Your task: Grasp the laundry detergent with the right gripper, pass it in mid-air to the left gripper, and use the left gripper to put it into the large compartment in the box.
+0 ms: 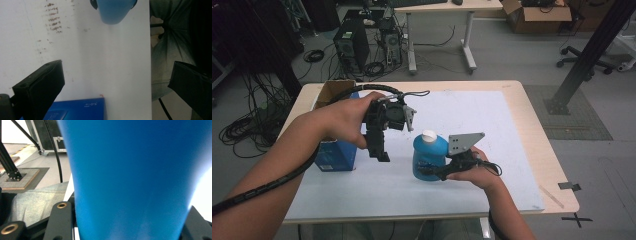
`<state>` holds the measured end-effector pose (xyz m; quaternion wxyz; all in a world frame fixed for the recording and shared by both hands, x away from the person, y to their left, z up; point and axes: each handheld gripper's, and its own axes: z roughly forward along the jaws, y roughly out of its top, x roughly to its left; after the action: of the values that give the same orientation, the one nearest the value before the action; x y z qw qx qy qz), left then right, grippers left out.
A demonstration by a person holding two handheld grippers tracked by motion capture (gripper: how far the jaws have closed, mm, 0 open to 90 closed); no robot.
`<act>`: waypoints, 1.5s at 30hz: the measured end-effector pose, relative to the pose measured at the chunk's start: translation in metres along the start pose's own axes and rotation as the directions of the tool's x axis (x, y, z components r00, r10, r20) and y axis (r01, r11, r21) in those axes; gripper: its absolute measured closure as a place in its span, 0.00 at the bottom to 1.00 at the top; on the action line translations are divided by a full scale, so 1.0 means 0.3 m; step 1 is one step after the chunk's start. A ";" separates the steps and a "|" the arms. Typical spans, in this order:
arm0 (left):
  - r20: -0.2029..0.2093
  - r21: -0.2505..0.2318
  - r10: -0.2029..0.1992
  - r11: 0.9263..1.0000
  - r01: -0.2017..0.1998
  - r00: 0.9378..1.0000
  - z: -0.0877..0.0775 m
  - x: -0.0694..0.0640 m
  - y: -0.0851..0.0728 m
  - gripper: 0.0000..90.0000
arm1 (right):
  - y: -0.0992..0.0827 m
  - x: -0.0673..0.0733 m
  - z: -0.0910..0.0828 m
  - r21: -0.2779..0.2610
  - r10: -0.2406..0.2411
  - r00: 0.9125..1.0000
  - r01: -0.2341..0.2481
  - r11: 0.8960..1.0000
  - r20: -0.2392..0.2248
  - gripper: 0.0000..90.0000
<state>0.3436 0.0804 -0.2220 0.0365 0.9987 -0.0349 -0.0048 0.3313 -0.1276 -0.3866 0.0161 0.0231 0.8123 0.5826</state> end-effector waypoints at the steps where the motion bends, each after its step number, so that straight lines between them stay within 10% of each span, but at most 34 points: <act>1: -0.001 0.002 0.000 1.000 0.000 1.000 0.002 -0.001 0.001 0.00 | -0.001 0.000 0.006 0.000 -0.001 1.000 0.001 1.000 -0.004 0.50; 45: -0.009 0.040 0.042 0.998 -0.042 0.999 0.065 -0.033 0.068 0.00 | 0.048 0.005 0.189 0.045 -0.036 0.997 0.039 0.998 -0.070 0.50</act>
<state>0.3321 0.0592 -0.2400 0.0170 0.9983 -0.0559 0.0017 0.3331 -0.0693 -0.3913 -0.0017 -0.0118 0.8259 0.5637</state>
